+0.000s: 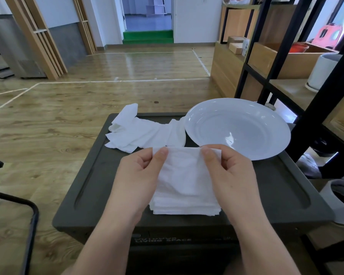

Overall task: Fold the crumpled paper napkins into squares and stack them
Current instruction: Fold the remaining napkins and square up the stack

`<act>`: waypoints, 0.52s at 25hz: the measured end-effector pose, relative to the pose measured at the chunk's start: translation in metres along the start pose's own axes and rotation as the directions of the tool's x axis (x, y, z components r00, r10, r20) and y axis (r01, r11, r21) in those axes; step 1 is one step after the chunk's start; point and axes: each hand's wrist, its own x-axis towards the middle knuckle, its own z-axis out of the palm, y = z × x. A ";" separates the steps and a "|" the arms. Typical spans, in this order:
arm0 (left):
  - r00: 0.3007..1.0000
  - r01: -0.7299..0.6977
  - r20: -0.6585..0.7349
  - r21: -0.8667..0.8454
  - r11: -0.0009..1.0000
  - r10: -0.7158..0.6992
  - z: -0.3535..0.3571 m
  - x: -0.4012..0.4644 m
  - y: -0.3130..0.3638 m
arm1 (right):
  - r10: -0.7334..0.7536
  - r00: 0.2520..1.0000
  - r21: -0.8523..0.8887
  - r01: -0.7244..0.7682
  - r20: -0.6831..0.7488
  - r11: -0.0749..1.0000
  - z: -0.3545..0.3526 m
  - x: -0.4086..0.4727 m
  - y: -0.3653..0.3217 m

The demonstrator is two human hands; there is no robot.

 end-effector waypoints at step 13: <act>0.969 0.102 -0.241 0.596 0.797 0.056 0.003 0.011 -0.027 | 0.065 0.991 -0.417 -0.109 -0.119 0.902 0.004 0.015 0.038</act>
